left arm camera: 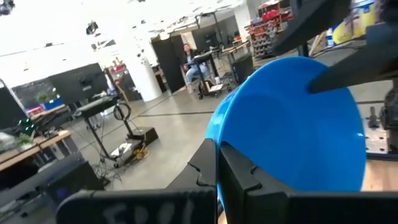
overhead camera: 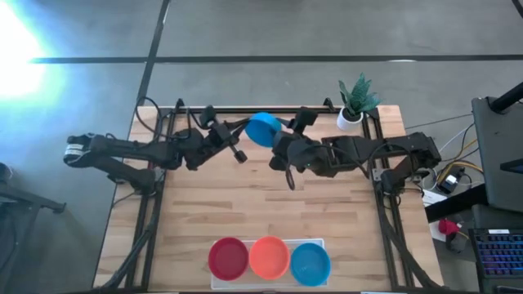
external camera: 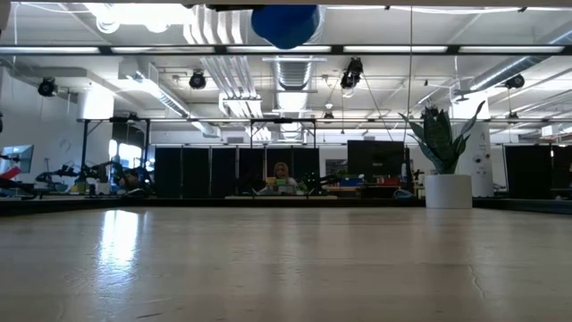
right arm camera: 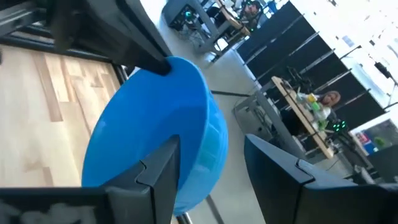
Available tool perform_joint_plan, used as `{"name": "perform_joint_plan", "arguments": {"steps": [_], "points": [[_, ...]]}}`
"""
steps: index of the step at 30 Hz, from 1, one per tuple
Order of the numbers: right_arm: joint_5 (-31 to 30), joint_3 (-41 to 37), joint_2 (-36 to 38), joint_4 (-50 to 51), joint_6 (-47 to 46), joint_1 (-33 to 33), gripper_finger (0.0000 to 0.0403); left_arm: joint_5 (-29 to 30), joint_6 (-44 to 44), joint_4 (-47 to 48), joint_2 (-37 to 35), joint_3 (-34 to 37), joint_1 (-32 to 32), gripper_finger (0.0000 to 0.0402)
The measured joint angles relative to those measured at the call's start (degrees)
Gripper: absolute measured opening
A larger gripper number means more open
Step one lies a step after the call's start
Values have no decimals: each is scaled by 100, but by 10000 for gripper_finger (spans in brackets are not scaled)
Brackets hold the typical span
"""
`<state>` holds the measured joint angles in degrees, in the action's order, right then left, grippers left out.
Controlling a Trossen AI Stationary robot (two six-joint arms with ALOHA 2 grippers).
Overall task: Pick & Place Mini bowls
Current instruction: Stack the blue bowl on top of the other blue bowl on the shelf
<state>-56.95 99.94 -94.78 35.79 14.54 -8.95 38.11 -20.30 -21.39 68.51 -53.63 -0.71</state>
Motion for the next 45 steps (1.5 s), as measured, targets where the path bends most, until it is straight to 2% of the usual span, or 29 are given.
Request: {"name": "perform_joint_plan", "arguments": {"steps": [5,8,11,15,17,27,35,40,45], "points": [[17,0,0,38,-109,88,169,2,-193,-115,-2,-2,-177,0],[17,0,0,40,-113,90,152,42,-221,-115,-2,0,-204,0],[22,0,0,40,-230,89,113,44,-206,-118,-2,-2,-208,0],[87,0,0,93,-361,122,33,42,-179,-105,-2,0,-212,0],[118,0,4,108,-366,151,18,38,-170,-108,-2,-2,-215,0],[148,0,4,136,-356,160,9,24,-80,-100,-9,-2,-215,5],[241,65,116,286,-399,125,8,-29,-80,-113,-13,-4,-215,88],[267,440,357,1215,-1046,41,8,-17,-82,-101,-59,-11,-219,117],[1081,1208,473,2989,-2355,-21,8,163,-86,4,-135,-9,-199,119]]}}
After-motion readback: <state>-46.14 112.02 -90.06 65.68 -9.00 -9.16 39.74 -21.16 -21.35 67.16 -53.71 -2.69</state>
